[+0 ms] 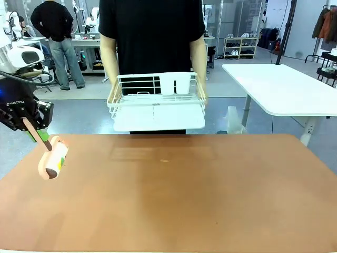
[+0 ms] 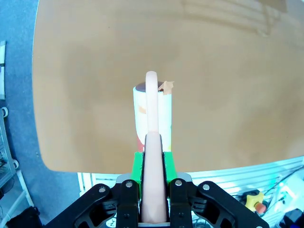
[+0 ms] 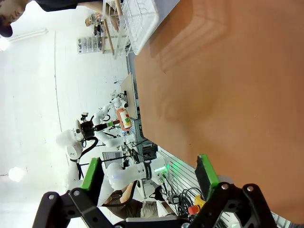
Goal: Clean the table.
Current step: Place the Lint Roller down when the Dish drying rack is positioned in the middle of the table.
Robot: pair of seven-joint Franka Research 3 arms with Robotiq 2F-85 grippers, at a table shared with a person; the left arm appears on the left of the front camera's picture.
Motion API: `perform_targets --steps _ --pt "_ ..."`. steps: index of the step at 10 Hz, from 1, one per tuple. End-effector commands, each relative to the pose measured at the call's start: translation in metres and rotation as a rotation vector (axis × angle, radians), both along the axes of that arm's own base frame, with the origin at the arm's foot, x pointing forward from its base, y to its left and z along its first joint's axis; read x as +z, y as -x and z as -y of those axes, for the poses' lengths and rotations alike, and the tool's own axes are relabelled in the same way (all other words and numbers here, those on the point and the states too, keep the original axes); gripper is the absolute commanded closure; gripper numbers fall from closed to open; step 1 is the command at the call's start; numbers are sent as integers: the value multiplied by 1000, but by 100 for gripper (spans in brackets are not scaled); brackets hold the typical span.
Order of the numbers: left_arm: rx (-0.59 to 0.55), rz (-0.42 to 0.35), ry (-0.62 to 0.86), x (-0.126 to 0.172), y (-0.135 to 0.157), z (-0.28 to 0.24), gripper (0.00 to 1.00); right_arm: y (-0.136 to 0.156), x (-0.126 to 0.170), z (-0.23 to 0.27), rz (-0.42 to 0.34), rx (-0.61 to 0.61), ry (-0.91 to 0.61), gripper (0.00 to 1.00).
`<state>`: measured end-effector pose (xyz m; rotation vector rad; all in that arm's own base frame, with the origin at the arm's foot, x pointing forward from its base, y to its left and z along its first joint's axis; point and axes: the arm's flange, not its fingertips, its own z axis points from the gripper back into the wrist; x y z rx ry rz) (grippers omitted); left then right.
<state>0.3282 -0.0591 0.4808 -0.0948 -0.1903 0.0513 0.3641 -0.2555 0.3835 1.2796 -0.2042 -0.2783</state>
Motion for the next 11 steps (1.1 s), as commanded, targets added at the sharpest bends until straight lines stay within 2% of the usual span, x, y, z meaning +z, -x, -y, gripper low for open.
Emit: perform_targets --steps 1,11 --pt "2 -7 -4 2 1 -1 79 3 2 -3 4 2 -3 0" --pt "2 -7 -4 2 1 -1 79 3 2 -3 4 2 -3 0"
